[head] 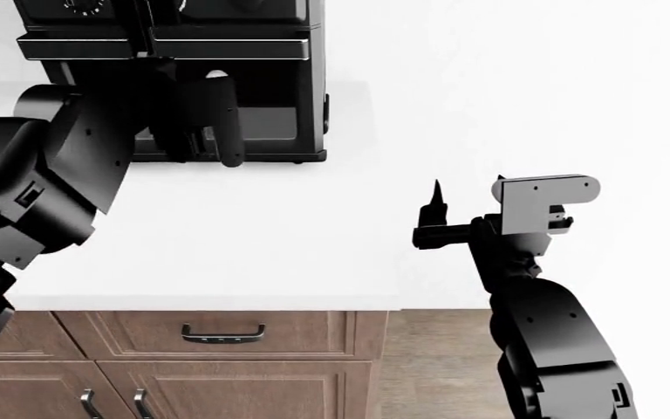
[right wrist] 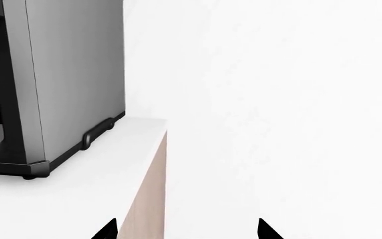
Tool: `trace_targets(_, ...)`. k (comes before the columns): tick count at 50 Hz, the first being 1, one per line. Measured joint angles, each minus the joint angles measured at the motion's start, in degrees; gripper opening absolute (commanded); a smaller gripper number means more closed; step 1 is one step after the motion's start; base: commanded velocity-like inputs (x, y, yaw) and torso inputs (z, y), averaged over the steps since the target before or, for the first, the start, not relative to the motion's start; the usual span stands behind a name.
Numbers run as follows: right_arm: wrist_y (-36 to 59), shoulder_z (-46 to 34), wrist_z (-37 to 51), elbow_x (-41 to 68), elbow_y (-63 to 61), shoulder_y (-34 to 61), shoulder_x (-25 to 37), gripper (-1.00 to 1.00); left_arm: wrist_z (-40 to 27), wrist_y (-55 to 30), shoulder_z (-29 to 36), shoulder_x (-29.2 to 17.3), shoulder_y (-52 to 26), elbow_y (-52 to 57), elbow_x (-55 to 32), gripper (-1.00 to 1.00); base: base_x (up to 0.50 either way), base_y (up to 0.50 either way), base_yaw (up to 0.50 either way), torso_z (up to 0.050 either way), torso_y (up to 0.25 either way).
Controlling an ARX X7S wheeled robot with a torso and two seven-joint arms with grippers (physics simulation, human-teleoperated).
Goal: Open the toaster oven door.
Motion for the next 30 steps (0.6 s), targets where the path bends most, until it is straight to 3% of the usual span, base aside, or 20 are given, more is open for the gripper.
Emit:
trace_targets(18,-0.12,0.18,0.48,0.71,-0.24,-0.11,0.6,1.0,-2.95,8.54,3.45,7.65,-4.65,-18.46,1.27,1.0,0.0,0.0,0.0,0.0,0.0)
trace_targets(30,-0.03,0.33,0.93,1.0,-0.46,-0.09,1.12,1.0,-7.46,18.1,5.85,15.76,-8.65,-38.49,1.07,1.0,0.0,0.0,0.0,0.0,0.0)
